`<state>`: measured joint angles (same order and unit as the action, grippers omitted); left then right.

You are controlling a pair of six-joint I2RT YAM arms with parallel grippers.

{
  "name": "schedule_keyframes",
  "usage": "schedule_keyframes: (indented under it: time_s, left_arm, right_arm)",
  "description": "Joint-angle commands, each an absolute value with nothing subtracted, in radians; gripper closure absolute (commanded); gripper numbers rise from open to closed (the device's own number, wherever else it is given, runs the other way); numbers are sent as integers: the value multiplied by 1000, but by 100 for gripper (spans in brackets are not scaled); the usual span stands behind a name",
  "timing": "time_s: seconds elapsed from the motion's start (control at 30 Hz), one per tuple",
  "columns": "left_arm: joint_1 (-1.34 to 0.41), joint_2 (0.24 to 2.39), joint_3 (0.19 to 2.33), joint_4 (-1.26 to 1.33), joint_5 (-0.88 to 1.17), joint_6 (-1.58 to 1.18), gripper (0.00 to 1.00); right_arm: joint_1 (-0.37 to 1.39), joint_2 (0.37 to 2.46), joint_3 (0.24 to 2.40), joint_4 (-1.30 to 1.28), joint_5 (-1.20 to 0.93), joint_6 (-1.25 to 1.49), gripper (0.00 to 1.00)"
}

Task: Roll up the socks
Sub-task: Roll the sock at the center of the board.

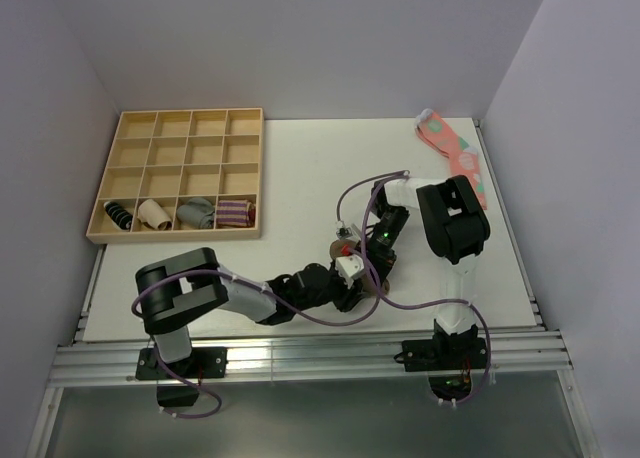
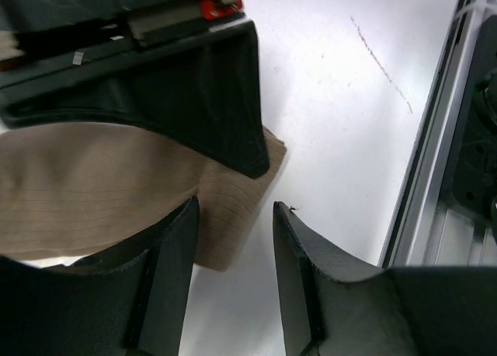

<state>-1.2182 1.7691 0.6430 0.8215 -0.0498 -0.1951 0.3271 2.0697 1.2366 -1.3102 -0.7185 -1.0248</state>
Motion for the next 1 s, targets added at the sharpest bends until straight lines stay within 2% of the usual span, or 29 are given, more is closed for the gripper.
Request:
schedule_keyframes:
  time_s: [0.0,0.63,0.7,0.73,0.83,0.93,0.97]
  left_arm:
    - [-1235,1799,676,890,-51,-137,52]
    - [-1238,1924,718,887,-94,-107,54]
    - [-1235,1930,729,881,-83,-115,62]
    - [-1229,1934,732,884,-63,-126,72]
    - [-1213,1950,752,853,-35,-156,83]
    - [-1184,1970,768,821,21,-221,94]
    - [-1177,1974,770,815,53,-235,96]
  right_arm:
    - [322,2086,1258,-1312,-707,-1020,88]
    - [322,2102,1250,-1309,-716,-1025,88]
    - [322,2103,1249,-1310,-718,-1028,88]
    - [322,2103,1249,-1310,-721,-1029,88]
    - [322,2094,1246,-1308,-721,-1029,84]
    - [322,2069,1238,-1284,-724,-1016,76]
    - [322,2060,1235,-1273,-730,-1015,69]
